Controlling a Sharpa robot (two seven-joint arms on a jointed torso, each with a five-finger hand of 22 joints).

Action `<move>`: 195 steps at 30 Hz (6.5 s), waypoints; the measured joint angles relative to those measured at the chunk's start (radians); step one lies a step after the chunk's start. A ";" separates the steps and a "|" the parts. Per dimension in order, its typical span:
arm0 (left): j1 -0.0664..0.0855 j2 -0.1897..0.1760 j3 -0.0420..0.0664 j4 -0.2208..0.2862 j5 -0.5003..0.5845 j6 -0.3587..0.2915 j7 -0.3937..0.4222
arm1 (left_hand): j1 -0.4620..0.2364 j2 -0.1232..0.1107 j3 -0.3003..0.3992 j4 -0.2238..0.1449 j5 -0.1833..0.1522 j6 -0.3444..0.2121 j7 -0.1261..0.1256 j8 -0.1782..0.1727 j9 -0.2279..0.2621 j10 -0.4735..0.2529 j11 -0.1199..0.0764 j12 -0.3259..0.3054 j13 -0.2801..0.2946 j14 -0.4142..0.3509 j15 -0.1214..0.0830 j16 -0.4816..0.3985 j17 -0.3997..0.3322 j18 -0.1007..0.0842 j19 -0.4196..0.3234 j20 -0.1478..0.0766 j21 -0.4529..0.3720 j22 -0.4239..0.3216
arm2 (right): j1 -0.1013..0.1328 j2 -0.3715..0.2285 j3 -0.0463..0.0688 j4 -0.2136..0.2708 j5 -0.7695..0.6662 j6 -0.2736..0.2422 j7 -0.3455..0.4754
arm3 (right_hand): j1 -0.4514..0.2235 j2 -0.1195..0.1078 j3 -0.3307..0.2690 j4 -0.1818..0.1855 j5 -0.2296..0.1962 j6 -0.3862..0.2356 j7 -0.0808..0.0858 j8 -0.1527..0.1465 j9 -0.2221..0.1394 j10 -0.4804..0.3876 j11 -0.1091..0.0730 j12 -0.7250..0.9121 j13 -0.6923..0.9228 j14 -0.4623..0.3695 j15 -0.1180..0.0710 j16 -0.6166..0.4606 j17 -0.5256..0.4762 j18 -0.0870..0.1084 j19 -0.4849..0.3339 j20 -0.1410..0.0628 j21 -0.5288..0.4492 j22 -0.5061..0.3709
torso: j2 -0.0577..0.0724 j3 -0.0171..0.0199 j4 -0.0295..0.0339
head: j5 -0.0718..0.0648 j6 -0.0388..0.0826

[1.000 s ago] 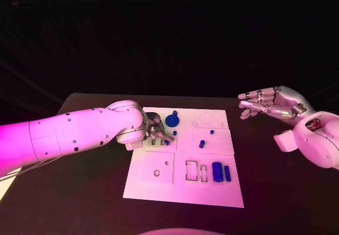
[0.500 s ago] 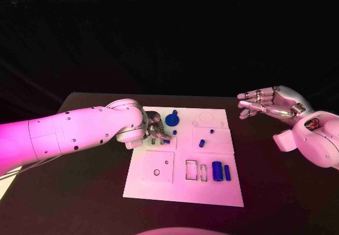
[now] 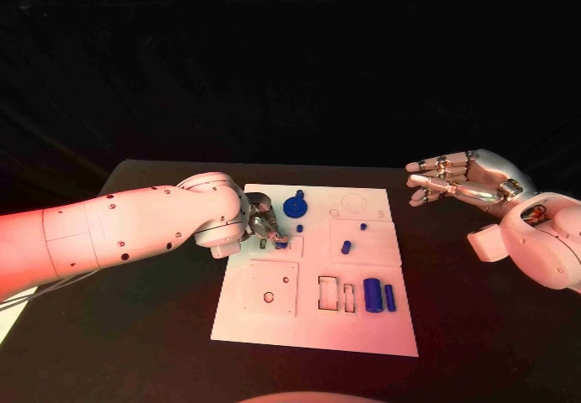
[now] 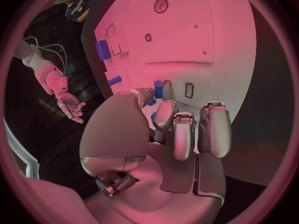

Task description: Assemble the parts on the task board

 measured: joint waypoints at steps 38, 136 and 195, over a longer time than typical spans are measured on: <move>-0.018 -0.040 -0.020 0.050 -0.071 -0.150 0.016 | -0.030 -0.017 0.021 -0.027 0.024 0.015 0.000 -0.001 0.007 0.014 0.000 0.012 0.010 0.000 0.000 0.000 0.001 0.000 0.000 0.000 0.004 0.000 | 0.000 -0.001 0.000 -0.002 0.010 -0.001 0.001 | -0.008 0.008 -0.011 0.000 0.011 -0.003 0.003 0.000 -0.003 -0.007 0.000 0.000 -0.006 -0.004 0.004 -0.008 -0.004 0.000 0.000 0.000 -0.012 -0.007 | 0.000 0.0003 -0.0006 | 0.011 -0.018; -0.009 0.019 -0.014 -0.019 -0.080 0.008 -0.011 | -0.143 0.000 0.062 -0.085 0.143 0.048 -0.006 0.018 0.039 0.033 -0.007 0.024 0.018 0.000 0.000 0.000 0.000 0.000 0.004 -0.004 0.004 0.000 | -0.002 0.008 -0.001 -0.014 0.011 0.005 0.000 | -0.015 0.015 -0.019 0.003 0.025 -0.006 0.006 0.000 -0.003 -0.013 0.001 0.000 -0.011 -0.007 0.007 -0.012 -0.005 0.000 0.003 0.003 -0.021 -0.013 | 0.000 0.0024 -0.0018 | 0.025 -0.038; 0.024 -0.036 0.018 0.008 0.004 -0.014 -0.007 | -0.208 0.126 -0.577 0.004 0.051 -0.003 0.027 -0.111 -0.048 -0.239 0.028 -0.361 -0.329 0.003 0.025 -0.113 0.000 0.049 -0.165 0.018 -0.277 -0.218 | -0.006 0.012 -0.001 -0.024 0.011 0.009 -0.001 | -0.015 0.015 -0.028 -0.006 0.029 -0.013 0.006 0.000 -0.005 -0.017 0.004 0.000 -0.016 -0.011 0.011 -0.019 -0.009 0.000 0.003 0.003 -0.032 -0.018 | -0.001 -0.0004 -0.0002 | 0.021 -0.037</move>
